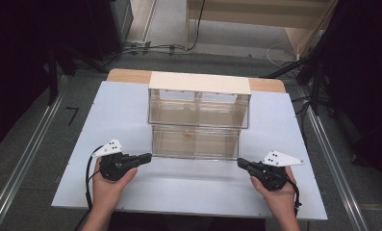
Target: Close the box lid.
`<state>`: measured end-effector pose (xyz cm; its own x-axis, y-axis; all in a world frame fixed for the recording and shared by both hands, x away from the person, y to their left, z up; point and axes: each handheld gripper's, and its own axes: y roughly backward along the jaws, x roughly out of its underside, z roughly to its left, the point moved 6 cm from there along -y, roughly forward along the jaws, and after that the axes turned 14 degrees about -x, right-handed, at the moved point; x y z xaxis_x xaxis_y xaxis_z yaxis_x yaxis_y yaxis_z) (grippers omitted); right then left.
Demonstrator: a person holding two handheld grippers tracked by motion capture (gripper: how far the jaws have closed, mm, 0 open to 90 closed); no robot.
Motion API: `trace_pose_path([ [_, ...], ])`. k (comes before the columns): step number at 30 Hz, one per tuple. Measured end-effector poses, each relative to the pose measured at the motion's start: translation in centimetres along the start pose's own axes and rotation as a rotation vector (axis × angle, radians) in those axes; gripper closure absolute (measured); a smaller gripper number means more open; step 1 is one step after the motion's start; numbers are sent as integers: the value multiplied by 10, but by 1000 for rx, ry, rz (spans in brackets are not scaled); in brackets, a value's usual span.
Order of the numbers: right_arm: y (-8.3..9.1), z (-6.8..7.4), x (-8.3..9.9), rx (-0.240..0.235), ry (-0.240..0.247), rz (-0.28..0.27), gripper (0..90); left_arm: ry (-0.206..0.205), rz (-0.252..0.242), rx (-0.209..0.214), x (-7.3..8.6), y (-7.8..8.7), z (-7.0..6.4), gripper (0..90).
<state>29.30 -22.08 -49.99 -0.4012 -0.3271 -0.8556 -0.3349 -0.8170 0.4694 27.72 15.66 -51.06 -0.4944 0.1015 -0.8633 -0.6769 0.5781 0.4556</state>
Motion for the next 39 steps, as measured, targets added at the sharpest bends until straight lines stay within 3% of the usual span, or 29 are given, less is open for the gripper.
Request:
trace_pose_path([
  [10, 6, -4, 10, 16, -26, 0, 875, 0, -3, 1, 8, 4, 1, 900],
  [15, 12, -8, 14, 37, -43, -9, 867, 3, -13, -24, 12, 8, 6, 887],
  [17, 15, -10, 16, 47, -46, -18, 824, 10, -20, -38, 12, 11, 9, 816],
  [23, 27, -17, 18, 90, -59, -54, 700, -27, -41, -76, 12, 20, 13, 712],
  [29, 39, -24, 17, 126, -72, -87, 571, -36, -70, -113, 10, 30, 23, 579],
  [35, 50, -33, 19, 144, -92, -108, 473, -68, -68, -118, 10, 38, 30, 517],
  [39, 56, -39, 22, 165, -107, -112, 418, -53, -80, -116, 10, 43, 35, 450],
])
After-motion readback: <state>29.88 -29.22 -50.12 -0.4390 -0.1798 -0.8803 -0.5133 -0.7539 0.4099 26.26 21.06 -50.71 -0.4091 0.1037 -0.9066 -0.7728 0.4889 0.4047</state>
